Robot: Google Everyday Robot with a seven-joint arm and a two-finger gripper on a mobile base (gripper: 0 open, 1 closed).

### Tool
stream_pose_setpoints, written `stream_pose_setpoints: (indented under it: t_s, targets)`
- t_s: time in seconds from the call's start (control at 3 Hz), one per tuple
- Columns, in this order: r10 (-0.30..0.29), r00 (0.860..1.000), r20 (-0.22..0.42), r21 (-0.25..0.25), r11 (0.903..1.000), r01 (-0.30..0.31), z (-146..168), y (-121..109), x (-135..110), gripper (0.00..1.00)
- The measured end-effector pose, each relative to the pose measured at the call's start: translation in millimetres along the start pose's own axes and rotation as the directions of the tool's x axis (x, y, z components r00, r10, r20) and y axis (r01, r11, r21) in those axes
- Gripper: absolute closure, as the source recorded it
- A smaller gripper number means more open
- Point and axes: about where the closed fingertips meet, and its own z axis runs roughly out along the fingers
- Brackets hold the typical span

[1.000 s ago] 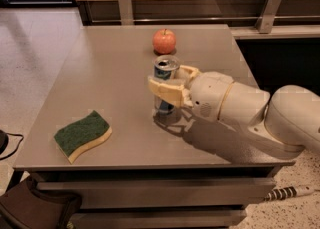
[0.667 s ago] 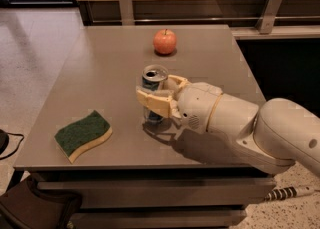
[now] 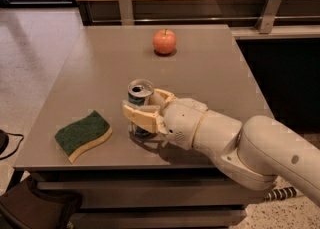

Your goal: Move redbull can near sponge

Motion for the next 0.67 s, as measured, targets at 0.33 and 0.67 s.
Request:
stream_pose_setpoints:
  t_s: [0.33, 0.67]
  targets:
    - [-0.002, 1.000, -0.006, -0.002, 1.0000, 0.002, 1.1, 2.9, 1.3, 1.00]
    - [-0.002, 1.000, -0.006, -0.002, 1.0000, 0.002, 1.1, 3.0, 0.4, 0.81]
